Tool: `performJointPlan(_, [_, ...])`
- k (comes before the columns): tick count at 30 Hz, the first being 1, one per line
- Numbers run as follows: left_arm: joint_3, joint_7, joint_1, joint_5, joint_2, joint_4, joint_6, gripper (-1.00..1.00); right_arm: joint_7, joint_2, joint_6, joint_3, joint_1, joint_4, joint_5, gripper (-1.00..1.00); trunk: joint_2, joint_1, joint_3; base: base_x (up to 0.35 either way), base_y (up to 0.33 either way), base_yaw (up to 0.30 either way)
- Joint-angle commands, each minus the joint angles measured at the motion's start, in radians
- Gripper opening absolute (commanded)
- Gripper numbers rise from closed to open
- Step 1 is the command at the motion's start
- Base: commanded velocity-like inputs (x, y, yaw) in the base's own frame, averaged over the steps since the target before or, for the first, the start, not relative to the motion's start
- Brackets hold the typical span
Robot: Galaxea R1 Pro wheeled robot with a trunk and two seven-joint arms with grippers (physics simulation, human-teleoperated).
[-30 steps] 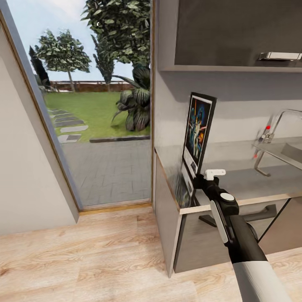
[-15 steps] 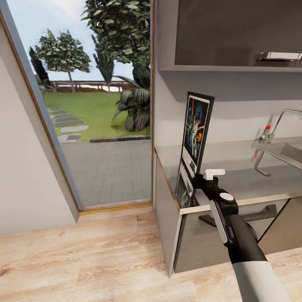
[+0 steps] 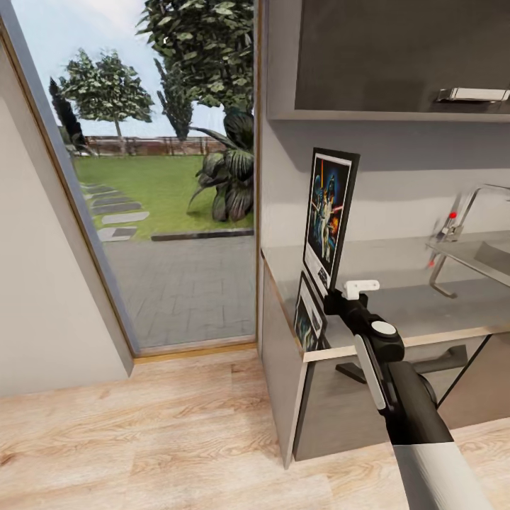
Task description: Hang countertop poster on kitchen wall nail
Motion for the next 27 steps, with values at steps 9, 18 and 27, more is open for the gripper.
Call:
performJointPlan(9, [0.003,0.0,0.001,0.0,0.0,-0.001,0.0,1.0,0.001,0.0,0.006,-0.001,-0.001,-0.001,-0.002,-1.0,0.0,0.0,-0.001,-0.214,0.0,0.0])
performJointPlan(18, [0.003,0.0,0.001,0.0,0.0,-0.001,0.0,1.0,0.001,0.0,0.006,-0.002,-0.001,-0.001,-0.003,-1.0,0.0,0.0,-0.001,-0.324,0.0,0.0])
performJointPlan(27, [0.004,-0.001,0.001,0.0,0.001,-0.001,0.0,1.0,0.001,0.0,0.006,-0.002,-0.001,-0.011,-0.003,-1.0,0.0,0.0,-0.001,-0.335,0.0,0.0])
